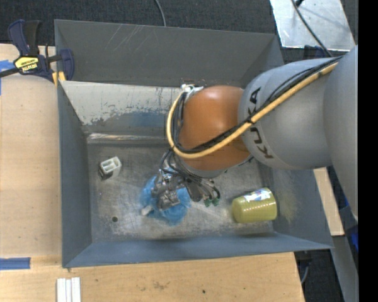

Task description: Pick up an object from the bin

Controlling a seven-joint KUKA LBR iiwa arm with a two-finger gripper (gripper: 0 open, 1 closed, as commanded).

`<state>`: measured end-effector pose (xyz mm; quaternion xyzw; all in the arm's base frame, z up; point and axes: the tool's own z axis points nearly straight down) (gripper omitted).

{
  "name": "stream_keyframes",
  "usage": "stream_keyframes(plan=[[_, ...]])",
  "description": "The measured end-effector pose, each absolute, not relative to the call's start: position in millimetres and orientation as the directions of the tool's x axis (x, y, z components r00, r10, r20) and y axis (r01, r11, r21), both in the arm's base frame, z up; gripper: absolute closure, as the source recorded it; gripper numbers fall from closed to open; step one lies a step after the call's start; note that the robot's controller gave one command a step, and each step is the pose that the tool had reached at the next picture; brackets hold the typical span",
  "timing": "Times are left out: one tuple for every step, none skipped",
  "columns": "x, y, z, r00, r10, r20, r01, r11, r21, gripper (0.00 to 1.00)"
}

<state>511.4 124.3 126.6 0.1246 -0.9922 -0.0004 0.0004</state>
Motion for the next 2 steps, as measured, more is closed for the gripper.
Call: stream_keyframes(plan=[[511.4,123.9,126.6,-0.969,-0.247,0.001,-0.247,0.969,0.000,0.00],[511.5,124.1,126.8,-0.969,-0.247,0.001,-0.247,0.969,0.001,1.00]])
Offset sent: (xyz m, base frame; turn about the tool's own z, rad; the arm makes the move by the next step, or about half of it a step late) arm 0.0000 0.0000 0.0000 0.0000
